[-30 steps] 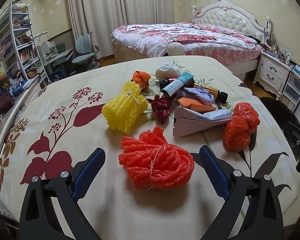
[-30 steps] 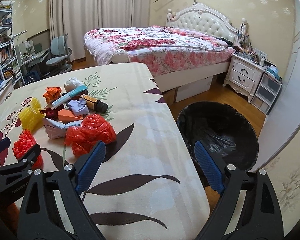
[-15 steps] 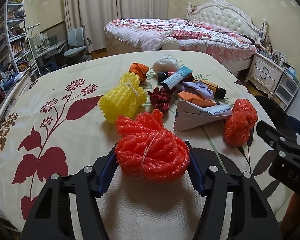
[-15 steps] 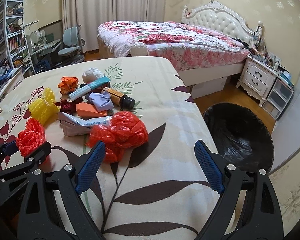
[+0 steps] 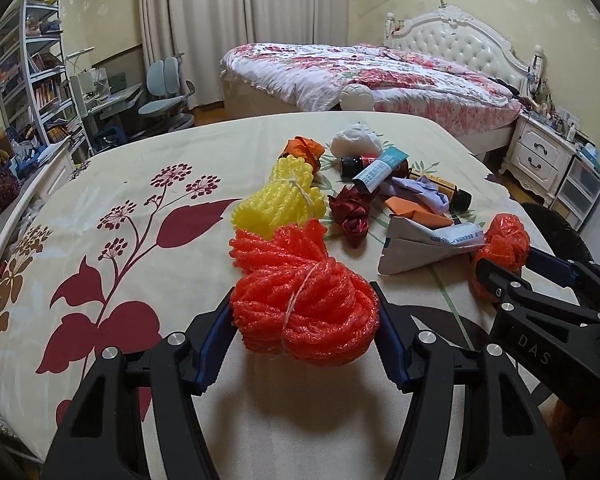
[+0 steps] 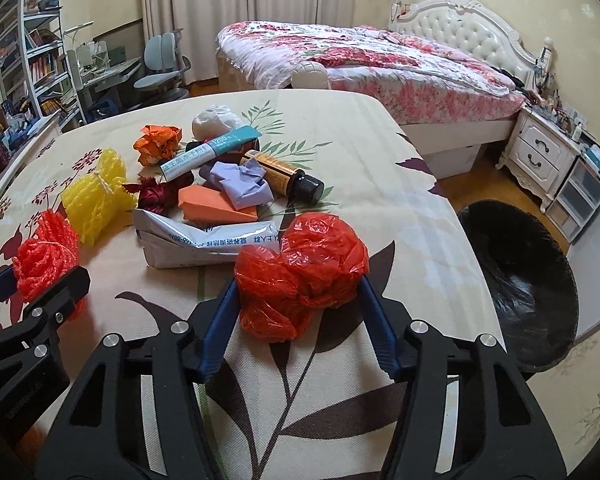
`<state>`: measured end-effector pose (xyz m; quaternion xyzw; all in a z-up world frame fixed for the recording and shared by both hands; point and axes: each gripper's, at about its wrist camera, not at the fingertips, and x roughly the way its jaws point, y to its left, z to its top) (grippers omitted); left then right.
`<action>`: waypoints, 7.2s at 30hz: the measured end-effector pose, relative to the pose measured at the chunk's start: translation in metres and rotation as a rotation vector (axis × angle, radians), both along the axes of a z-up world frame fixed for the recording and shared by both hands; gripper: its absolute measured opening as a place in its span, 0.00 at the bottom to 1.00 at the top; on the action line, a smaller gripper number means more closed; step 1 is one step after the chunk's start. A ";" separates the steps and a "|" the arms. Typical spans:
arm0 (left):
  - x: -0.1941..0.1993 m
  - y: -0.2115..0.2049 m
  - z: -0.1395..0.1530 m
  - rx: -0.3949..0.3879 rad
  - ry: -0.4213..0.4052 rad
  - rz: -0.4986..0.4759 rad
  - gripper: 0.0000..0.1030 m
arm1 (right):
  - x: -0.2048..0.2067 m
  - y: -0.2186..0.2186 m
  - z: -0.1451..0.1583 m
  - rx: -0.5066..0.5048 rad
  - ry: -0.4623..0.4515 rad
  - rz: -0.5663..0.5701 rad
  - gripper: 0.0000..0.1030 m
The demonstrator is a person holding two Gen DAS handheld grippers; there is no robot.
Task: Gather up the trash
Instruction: 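Carry the red bag in the right tool over the wastebasket while the left holds the orange net, then open the right tool to drop the red bag while the left drops the orange net, then move both open tools back over the bed toward the white tube, then grasp the white tube with the right tool while the left grasps the yellow foam net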
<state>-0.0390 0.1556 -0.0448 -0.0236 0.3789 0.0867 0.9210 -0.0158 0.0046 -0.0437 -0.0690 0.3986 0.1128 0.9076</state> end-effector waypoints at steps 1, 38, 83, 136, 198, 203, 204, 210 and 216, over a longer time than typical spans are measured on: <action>0.000 0.000 0.000 0.000 -0.002 -0.001 0.61 | -0.001 -0.001 0.001 -0.002 -0.004 0.002 0.52; 0.004 0.005 0.005 -0.009 -0.018 0.022 0.60 | 0.026 -0.020 -0.005 0.062 0.053 -0.069 0.54; 0.081 -0.184 0.034 -0.015 -0.171 -0.353 0.60 | 0.039 -0.203 0.026 0.033 -0.105 -0.347 0.42; 0.129 -0.212 0.028 0.070 -0.113 -0.343 0.85 | 0.049 -0.248 0.012 0.053 -0.090 -0.506 0.69; 0.003 0.132 0.008 0.041 -0.042 0.238 0.85 | 0.027 0.066 -0.003 -0.033 0.102 -0.033 0.70; 0.004 0.124 0.008 0.033 -0.047 0.212 0.85 | 0.016 0.052 -0.002 -0.048 0.093 -0.044 0.71; 0.005 0.121 0.008 0.032 -0.048 0.204 0.85 | 0.016 0.049 -0.002 -0.048 0.091 -0.048 0.71; 0.010 0.103 0.010 0.022 -0.054 0.161 0.85 | 0.013 0.031 0.001 -0.039 0.079 -0.070 0.73; 0.011 0.090 0.010 0.029 -0.053 0.143 0.86 | 0.011 0.019 0.002 -0.050 0.069 -0.091 0.76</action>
